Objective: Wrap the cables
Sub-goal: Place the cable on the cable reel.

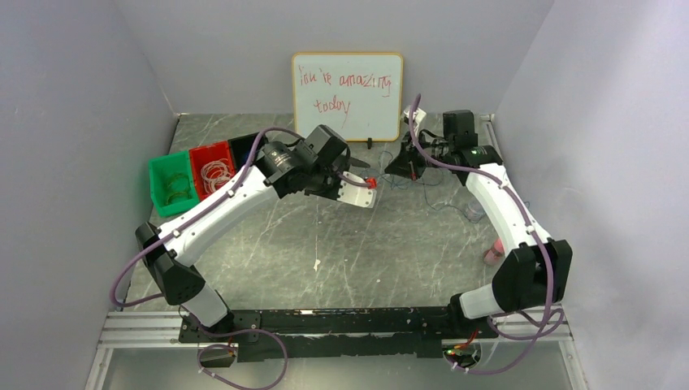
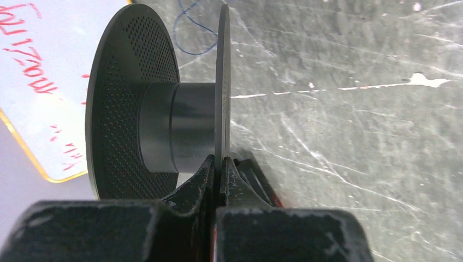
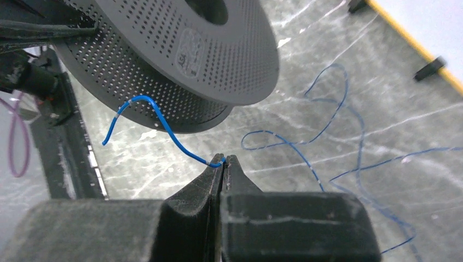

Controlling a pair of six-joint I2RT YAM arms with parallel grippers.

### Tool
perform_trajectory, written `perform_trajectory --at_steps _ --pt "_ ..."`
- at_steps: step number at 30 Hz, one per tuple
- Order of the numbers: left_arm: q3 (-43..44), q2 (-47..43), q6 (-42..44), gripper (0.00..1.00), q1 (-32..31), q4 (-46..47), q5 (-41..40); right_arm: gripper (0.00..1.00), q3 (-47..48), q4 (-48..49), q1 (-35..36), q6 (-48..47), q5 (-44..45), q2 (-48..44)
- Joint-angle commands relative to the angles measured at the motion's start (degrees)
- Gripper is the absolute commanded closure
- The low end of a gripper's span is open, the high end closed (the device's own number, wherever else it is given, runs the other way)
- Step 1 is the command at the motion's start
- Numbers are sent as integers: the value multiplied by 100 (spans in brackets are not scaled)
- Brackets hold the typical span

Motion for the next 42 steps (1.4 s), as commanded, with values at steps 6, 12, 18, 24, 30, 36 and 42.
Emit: perform_trajectory --at_steps 6,12,18,24,30,36,42 --pt "-114 -320 153 98 -247 1314 -772 100 -774 1092 56 871 752 -618" --pt "51 -249 -206 97 -261 1299 -701 100 -1265 1675 174 800 1133 -865" --pt "387 -96 -535 97 -266 1036 -327 100 -1514 2096 478 706 1652 -949" --pt "498 -31 -674 98 -276 919 -79 100 -1608 2288 796 622 2170 -1004" --pt "604 31 -739 98 -298 824 14 100 -1631 2350 916 566 2385 -996" --pt "484 34 -590 98 -317 1120 -244 100 -1571 2110 991 383 2161 -965" --pt "417 -3 -357 98 -363 1313 -507 100 -1504 1665 996 145 1800 -977"
